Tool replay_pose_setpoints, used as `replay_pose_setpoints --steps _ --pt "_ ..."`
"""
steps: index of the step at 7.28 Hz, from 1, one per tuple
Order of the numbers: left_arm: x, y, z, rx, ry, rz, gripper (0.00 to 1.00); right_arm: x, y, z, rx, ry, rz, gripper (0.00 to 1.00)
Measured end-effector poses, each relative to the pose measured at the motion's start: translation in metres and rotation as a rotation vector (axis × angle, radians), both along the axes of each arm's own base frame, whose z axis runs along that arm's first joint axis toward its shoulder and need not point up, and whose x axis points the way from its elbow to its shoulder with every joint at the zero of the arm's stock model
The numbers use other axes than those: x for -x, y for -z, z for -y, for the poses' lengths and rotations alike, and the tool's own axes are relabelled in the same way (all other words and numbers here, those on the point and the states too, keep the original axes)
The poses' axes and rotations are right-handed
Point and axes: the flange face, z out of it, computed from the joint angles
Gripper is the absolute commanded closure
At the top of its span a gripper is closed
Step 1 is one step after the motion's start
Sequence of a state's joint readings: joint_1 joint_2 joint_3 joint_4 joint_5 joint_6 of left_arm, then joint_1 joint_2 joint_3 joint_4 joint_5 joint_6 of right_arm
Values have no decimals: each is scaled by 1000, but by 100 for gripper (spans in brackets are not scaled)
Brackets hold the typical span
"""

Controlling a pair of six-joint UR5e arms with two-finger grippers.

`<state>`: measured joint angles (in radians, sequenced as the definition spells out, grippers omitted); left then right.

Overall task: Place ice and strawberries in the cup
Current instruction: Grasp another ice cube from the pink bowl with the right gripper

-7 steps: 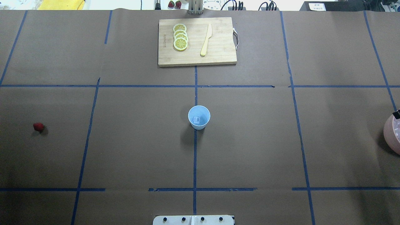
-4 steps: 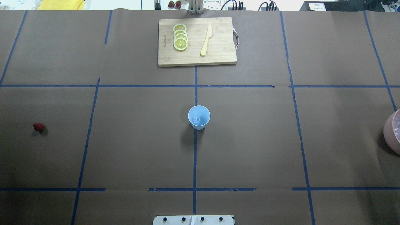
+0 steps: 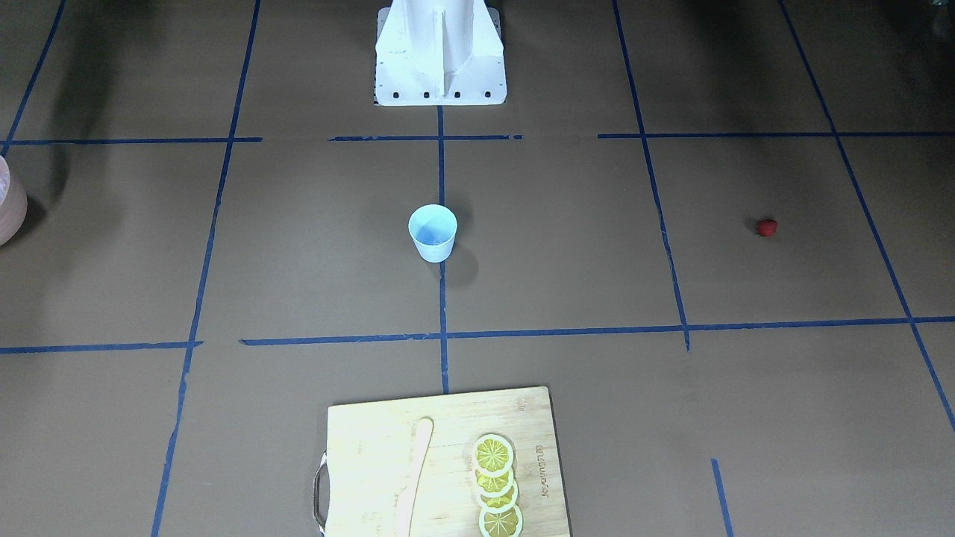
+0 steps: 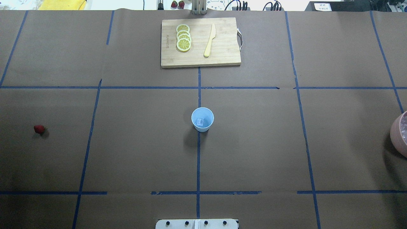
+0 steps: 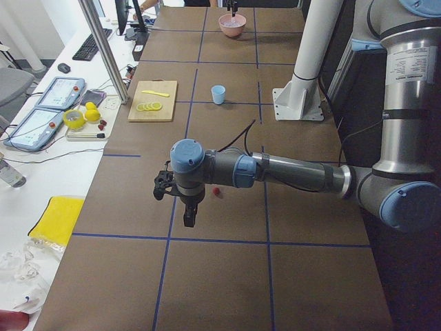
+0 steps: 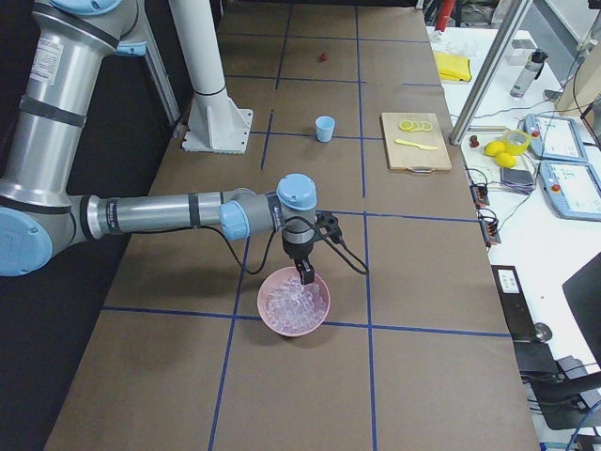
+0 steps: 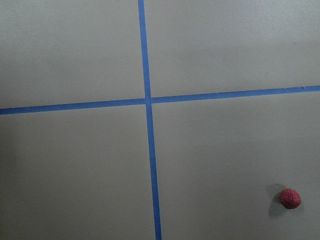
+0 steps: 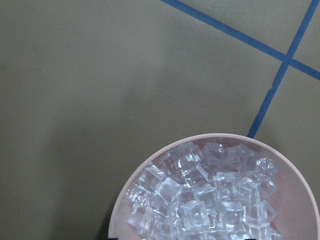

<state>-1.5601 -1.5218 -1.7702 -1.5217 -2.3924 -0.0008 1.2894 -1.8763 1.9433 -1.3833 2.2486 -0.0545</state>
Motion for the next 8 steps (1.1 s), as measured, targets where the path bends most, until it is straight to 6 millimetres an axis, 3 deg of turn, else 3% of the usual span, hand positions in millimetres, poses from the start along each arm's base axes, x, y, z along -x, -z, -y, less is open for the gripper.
replay_pose_setpoints --steps 4,8 --pt "-1 0 0 1 -1 -3 0 4 -34 11 27 35 -18 18" --pt "-1 1 0 0 -2 -9 0 25 -35 18 23 76 -28 24"
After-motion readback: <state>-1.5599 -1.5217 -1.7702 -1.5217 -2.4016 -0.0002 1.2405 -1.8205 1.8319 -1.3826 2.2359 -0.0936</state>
